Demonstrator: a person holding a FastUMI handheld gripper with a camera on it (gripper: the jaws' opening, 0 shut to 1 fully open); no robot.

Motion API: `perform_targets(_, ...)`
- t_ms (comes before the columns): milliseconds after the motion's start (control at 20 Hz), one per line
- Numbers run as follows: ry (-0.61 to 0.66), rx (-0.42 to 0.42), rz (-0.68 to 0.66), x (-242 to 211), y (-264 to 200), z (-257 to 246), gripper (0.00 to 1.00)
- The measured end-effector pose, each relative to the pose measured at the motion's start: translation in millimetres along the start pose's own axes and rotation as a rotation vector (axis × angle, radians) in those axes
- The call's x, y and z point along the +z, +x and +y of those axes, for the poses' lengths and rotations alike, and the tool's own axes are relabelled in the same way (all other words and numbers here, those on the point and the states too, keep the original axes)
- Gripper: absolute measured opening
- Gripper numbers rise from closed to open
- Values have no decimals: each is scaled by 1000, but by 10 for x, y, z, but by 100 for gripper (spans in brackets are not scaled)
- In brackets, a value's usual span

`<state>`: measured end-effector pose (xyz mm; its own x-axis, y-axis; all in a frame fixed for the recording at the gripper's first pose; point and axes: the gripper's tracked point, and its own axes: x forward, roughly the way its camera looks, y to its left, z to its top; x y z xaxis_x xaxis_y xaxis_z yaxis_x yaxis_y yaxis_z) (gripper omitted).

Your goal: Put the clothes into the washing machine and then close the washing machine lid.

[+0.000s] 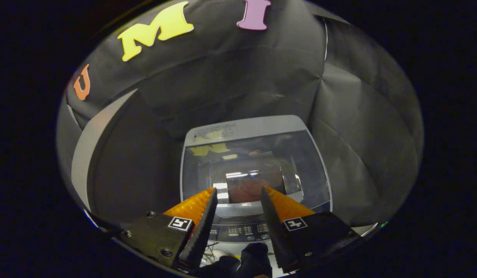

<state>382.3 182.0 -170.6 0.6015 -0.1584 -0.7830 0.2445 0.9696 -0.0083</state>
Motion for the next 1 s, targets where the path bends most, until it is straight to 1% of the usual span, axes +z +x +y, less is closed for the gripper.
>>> perform_targets(150,-41,1,-122,120,-365,210,72)
perform_targets(300,-69,-5,-239,129,-772,392,72)
perform_targets(400,-59,-4,-307,75,-1070,507,72)
perform_targets(700,-26,-1,-465,-181,-1903,571,72)
perform_targets(1000,-80,57,-641,-528,-2733,552,72)
